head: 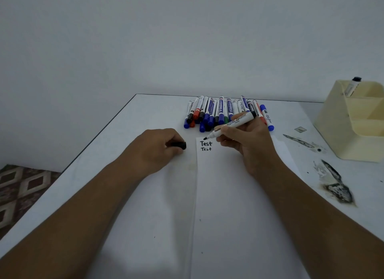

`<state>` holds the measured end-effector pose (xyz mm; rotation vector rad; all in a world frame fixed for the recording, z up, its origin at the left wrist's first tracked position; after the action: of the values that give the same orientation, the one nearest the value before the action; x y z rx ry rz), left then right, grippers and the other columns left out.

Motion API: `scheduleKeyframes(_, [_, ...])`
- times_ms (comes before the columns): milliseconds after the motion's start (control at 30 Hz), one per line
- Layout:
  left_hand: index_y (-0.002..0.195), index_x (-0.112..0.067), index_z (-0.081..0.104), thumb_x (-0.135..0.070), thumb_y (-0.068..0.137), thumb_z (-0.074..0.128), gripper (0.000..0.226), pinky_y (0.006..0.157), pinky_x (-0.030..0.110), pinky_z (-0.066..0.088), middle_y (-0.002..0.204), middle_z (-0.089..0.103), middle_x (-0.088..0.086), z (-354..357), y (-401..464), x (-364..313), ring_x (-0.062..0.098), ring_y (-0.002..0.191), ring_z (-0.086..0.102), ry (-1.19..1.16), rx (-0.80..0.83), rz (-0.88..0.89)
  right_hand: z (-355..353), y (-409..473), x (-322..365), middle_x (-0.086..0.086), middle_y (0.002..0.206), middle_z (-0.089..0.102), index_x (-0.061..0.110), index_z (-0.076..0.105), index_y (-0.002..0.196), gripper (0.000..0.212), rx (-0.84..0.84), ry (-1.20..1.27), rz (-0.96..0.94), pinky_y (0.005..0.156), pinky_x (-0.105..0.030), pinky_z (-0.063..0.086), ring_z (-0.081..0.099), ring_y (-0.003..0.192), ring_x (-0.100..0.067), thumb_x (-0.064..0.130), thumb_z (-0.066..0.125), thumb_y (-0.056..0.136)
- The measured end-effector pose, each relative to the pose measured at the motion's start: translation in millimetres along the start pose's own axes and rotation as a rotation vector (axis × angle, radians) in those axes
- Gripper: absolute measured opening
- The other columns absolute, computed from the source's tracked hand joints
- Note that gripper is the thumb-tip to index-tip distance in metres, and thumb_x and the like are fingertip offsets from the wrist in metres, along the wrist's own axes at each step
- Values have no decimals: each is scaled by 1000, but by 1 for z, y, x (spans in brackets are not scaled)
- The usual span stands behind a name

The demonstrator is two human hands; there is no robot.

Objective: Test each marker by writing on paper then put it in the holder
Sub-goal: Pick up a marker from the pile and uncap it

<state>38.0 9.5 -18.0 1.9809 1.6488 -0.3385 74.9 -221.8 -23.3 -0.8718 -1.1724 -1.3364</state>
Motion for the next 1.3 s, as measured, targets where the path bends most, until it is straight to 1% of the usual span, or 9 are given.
scheduleKeyframes(100, [98,-36,72,-23,89,72,16,73,7,42,94,70,-28,0,-1,-6,-11,93,62,-91,-32,5,4,-3,2,-23,96,74,6,58,105,17,42,102,25,73,-40,63,75,87,-38,-2,66,91])
scheduleKeyframes(233, [97,-39,69,-24,88,74,18,76,12,46,95,72,-25,4,0,-17,-8,93,64,-176,-6,-5,6,-5,5,-29,100,71,5,59,99,13,66,96,13,68,-38,62,75,87,-40,-3,65,91])
scheduleKeyframes(367, [94,-42,65,-23,88,75,22,71,2,39,88,68,-31,5,-3,-28,-17,88,61,-202,-1,13,6,-6,6,-30,97,71,5,60,93,13,62,58,-2,66,-37,62,75,84,-40,-5,67,89])
scheduleKeyframes(633, [92,-45,63,-24,87,76,25,71,3,41,86,69,-30,6,-4,-41,-12,87,62,-223,-20,31,12,-9,7,-14,81,75,7,63,88,18,91,-40,13,64,-35,63,76,80,-35,4,77,77])
scheduleKeyframes(733, [91,-43,62,-21,89,74,24,69,6,42,85,69,-26,8,-5,-47,-7,83,62,-263,-42,37,12,-10,9,-17,84,75,7,63,89,27,97,-51,-7,65,-36,64,76,80,-36,14,79,68])
scheduleKeyframes(833, [92,-37,62,-18,92,71,21,65,5,40,84,68,-22,10,-5,-52,-6,78,58,-271,-62,41,11,-10,10,-19,85,74,5,63,92,31,100,-32,-24,65,-38,64,76,78,-36,15,79,67])
scheduleKeyframes(1000, [96,-28,62,-13,93,69,17,66,5,39,84,65,-20,11,-5,-54,-8,77,56,-291,-105,57,10,-9,8,-17,85,74,6,64,93,32,96,-36,-22,65,-37,64,76,76,-34,16,79,67])
scheduleKeyframes(1167, [89,-37,56,-11,94,65,28,66,5,38,82,63,-20,13,-5,-55,-8,78,56,-276,-95,66,11,-7,6,-16,83,75,6,63,91,32,112,-51,-22,64,-38,62,76,73,-33,16,80,67])
scheduleKeyframes(1300, [90,-31,59,-10,95,64,23,63,6,37,80,62,-18,15,-5,-53,-6,75,54,-268,-79,51,11,-7,5,-17,84,75,6,63,91,32,128,-88,-26,63,-38,62,76,75,-34,18,80,67])
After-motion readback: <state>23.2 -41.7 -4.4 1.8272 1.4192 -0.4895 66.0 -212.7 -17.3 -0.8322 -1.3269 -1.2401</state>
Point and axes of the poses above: each hand's wrist, its own y-axis towards the middle knuckle, its own z-axis out of the palm, x = y × z, the point moved 8 cm from there along y, towards the middle knuckle
